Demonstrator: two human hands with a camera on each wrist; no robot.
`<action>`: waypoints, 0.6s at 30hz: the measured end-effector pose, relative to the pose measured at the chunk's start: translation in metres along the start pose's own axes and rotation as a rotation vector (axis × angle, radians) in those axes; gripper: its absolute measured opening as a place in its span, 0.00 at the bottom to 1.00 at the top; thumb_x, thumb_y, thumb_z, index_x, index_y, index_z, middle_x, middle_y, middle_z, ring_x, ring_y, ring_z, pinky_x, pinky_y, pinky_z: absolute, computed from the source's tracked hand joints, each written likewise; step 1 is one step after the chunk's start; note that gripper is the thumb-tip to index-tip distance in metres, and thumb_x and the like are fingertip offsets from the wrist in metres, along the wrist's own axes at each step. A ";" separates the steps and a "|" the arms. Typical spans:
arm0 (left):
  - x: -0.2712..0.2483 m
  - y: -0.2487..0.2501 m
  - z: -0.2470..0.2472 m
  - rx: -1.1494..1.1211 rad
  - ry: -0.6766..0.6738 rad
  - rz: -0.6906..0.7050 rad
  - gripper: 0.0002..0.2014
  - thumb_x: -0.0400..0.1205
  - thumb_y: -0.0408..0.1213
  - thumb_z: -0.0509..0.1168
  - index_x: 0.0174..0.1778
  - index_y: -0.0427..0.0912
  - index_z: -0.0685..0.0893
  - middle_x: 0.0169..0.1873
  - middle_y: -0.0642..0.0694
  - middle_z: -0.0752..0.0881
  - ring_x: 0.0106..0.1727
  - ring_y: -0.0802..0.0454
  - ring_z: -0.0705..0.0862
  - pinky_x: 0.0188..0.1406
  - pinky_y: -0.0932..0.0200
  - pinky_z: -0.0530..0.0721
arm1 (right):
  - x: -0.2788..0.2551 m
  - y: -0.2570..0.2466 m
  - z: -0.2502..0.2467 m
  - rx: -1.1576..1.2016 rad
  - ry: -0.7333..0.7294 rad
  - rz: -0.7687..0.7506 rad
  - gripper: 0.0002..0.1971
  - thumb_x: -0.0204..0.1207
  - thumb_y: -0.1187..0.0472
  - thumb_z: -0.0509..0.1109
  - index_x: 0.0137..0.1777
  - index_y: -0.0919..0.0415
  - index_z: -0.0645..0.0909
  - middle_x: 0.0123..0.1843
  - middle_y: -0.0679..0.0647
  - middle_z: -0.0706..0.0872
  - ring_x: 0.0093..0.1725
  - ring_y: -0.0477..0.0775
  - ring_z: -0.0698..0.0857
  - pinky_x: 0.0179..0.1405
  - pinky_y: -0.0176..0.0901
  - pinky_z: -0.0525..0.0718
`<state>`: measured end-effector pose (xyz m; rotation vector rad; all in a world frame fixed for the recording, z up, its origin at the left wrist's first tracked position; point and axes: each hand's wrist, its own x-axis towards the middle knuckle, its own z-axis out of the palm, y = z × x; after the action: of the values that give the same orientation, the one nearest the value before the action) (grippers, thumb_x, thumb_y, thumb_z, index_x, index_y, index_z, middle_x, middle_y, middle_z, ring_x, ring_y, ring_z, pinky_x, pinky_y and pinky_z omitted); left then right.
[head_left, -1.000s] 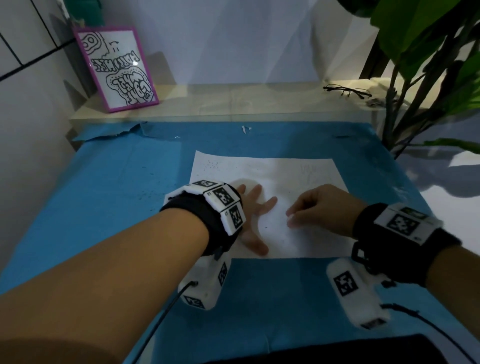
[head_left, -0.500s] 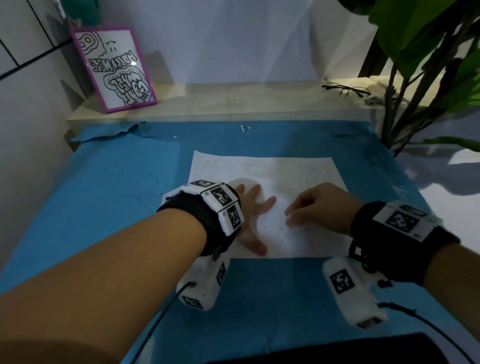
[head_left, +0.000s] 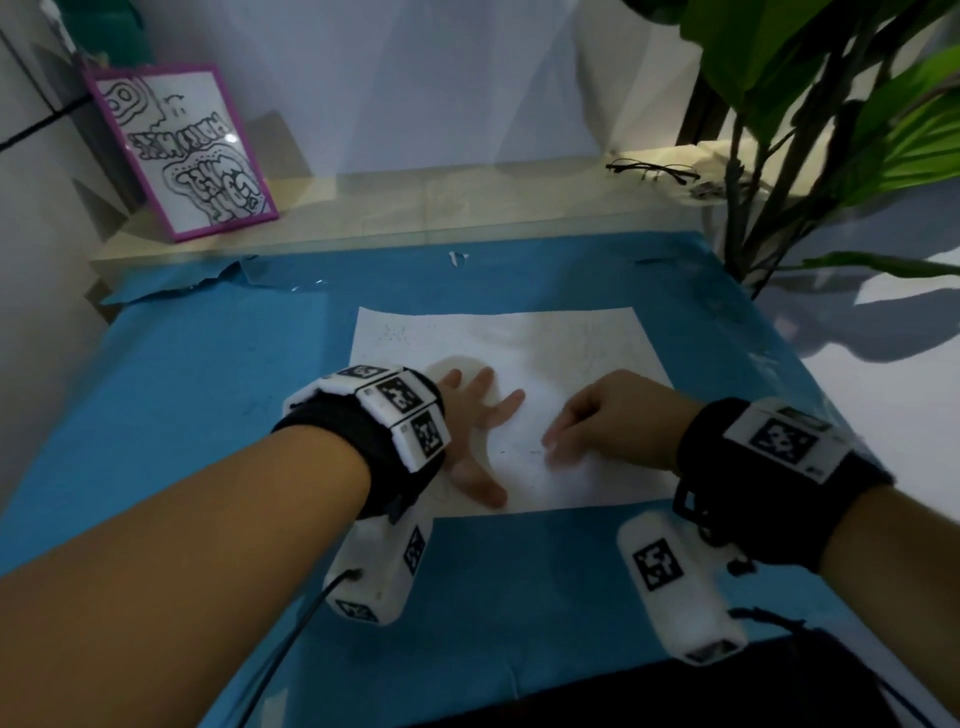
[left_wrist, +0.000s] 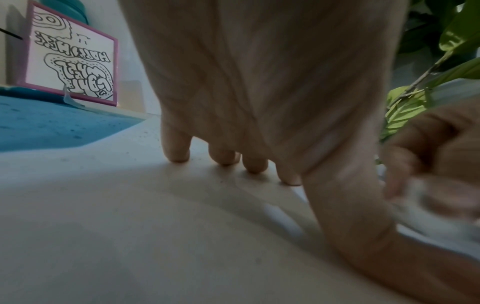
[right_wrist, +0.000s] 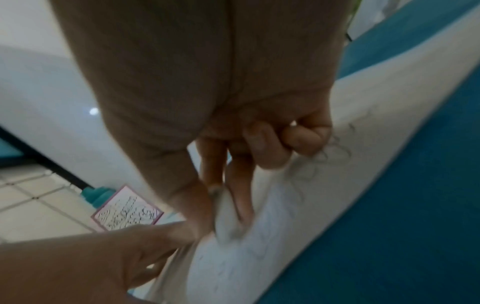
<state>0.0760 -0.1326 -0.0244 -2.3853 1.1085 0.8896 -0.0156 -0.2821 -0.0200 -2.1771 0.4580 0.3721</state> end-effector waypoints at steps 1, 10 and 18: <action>0.000 -0.001 0.000 -0.011 -0.010 0.002 0.55 0.73 0.66 0.66 0.79 0.61 0.27 0.81 0.47 0.28 0.82 0.40 0.34 0.79 0.36 0.43 | 0.003 0.004 0.002 0.143 0.116 -0.016 0.03 0.68 0.61 0.78 0.40 0.57 0.89 0.35 0.46 0.88 0.27 0.34 0.81 0.26 0.24 0.72; -0.032 0.053 0.012 -0.054 0.107 0.226 0.36 0.88 0.53 0.48 0.83 0.47 0.33 0.81 0.50 0.29 0.83 0.51 0.36 0.83 0.45 0.49 | 0.005 0.036 0.032 0.993 0.614 -0.009 0.03 0.70 0.66 0.74 0.41 0.59 0.83 0.22 0.51 0.79 0.16 0.47 0.72 0.23 0.41 0.75; -0.024 0.011 0.005 0.109 0.072 -0.192 0.32 0.88 0.55 0.39 0.83 0.47 0.34 0.82 0.50 0.32 0.84 0.45 0.40 0.82 0.42 0.50 | 0.007 0.037 0.033 0.923 0.584 -0.053 0.03 0.73 0.65 0.72 0.43 0.57 0.81 0.27 0.55 0.80 0.16 0.47 0.72 0.18 0.36 0.72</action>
<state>0.0539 -0.1235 -0.0120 -2.4009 0.9098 0.6671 -0.0293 -0.2781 -0.0679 -1.3419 0.7104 -0.4593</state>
